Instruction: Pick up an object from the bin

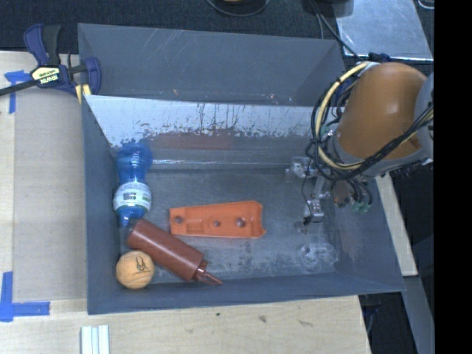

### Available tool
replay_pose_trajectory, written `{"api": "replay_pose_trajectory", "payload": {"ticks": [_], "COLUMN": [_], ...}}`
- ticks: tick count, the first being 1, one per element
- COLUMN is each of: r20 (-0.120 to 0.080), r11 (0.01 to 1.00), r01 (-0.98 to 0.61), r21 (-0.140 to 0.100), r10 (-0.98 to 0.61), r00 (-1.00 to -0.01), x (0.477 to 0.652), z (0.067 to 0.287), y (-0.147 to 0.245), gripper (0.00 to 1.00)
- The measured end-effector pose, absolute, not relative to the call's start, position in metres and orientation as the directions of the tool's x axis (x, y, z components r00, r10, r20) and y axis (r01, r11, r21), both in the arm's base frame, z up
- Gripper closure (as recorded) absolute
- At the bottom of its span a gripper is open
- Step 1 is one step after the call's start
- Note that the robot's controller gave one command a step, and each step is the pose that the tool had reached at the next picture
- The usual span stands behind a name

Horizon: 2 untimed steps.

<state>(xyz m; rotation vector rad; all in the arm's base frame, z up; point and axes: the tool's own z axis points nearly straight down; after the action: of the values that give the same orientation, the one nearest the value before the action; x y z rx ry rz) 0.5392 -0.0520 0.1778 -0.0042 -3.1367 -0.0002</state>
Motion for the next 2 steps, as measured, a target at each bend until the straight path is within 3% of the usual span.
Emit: {"api": "replay_pose_trajectory", "payload": {"ticks": [1,2], "r20": [-0.003,-0.007], "r11": [1.000,0.999], "r01": [0.001,0.037], "r21": [-0.001,0.001], "r10": [0.001,0.037], "r00": [-1.000,-0.999], "x": [0.541,0.599], "z": [0.182,0.093], "y": [-0.052,0.025], "gripper": [0.00,0.00]}}
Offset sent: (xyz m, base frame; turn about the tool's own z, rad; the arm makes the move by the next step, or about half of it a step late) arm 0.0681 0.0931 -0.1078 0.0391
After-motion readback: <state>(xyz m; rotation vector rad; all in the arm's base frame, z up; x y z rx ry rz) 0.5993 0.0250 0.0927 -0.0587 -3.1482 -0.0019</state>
